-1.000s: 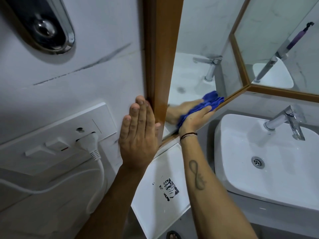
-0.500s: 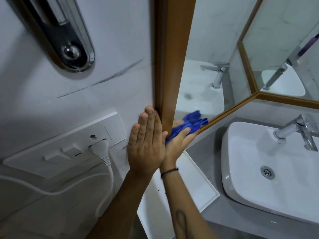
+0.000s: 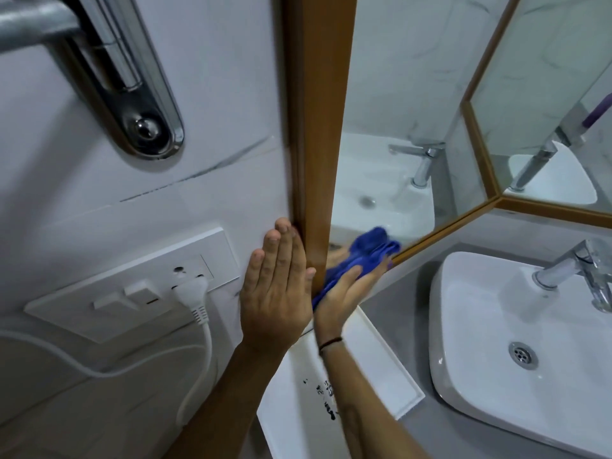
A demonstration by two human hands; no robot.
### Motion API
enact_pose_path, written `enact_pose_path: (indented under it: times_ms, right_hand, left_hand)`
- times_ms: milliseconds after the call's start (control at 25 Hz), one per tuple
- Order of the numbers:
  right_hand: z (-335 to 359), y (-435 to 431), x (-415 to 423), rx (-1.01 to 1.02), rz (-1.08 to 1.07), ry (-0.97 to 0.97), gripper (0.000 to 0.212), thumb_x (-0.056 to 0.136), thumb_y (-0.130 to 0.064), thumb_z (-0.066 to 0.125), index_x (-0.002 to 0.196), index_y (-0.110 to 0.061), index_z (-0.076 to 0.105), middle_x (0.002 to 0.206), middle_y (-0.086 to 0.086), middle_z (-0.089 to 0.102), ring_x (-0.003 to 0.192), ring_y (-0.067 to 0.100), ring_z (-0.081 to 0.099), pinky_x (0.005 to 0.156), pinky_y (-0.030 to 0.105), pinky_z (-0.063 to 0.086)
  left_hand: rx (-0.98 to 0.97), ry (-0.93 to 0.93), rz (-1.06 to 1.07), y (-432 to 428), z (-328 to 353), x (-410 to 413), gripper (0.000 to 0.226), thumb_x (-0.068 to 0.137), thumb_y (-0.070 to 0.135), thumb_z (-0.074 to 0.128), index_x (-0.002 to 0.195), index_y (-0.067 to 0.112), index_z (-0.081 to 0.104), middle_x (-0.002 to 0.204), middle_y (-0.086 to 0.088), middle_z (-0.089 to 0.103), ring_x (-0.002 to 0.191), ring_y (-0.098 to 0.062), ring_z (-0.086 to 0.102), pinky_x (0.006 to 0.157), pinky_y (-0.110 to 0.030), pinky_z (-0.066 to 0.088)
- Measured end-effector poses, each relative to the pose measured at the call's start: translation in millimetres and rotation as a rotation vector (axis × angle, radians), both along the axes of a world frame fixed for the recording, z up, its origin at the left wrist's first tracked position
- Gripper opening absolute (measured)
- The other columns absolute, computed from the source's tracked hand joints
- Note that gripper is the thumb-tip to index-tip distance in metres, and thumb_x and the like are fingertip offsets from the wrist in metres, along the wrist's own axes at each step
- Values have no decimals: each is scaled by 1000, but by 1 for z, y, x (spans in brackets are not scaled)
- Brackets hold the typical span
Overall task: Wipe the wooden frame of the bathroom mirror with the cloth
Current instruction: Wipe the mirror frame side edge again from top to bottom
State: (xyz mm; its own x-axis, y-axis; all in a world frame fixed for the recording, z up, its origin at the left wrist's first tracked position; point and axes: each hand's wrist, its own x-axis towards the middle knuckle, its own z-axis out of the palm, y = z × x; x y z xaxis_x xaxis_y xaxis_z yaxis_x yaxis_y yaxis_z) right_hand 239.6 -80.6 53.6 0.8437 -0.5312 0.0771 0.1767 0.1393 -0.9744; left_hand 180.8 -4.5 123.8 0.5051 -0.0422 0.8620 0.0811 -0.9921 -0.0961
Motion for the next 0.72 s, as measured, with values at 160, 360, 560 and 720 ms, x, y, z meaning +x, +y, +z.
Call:
enact_pose_path:
  times_ms: [160, 360, 560, 720]
  right_hand:
    - [-32, 13, -23, -321, 131, -137, 68, 118, -57, 24, 179, -37, 1, 191, -5, -4, 179, 22, -2, 145, 29, -1]
    - [-25, -22, -1, -757, 209, -462, 66, 121, -40, 27, 180, -27, 2, 191, 2, -7, 178, 35, -12, 146, 47, -4]
    - [62, -35, 28, -888, 144, -705, 62, 121, -41, 25, 180, -27, 10, 191, 1, 0, 178, 38, -6, 145, 53, 5]
    - [163, -32, 40, -893, 53, -823, 60, 122, -40, 24, 179, -25, 18, 191, 2, 8, 178, 39, 3, 144, 55, 13]
  left_hand:
    - [4, -6, -19, 2, 14, -3, 66, 122, 30, 42, 173, -7, 21, 186, -22, 4, 174, -32, 8, 143, -45, 9]
    - [-58, -18, 13, -14, 57, 7, 67, 124, 32, 26, 176, -2, 0, 186, -17, -13, 174, -29, -8, 142, -43, -2]
    - [-124, -73, -18, -17, 121, 22, 67, 122, 30, 21, 175, -1, -5, 185, -15, -18, 174, -28, -11, 142, -42, -5]
    - [-103, -107, 4, -19, 176, 20, 64, 121, 27, 22, 175, -5, 8, 185, -20, -2, 174, -29, -2, 143, -44, 1]
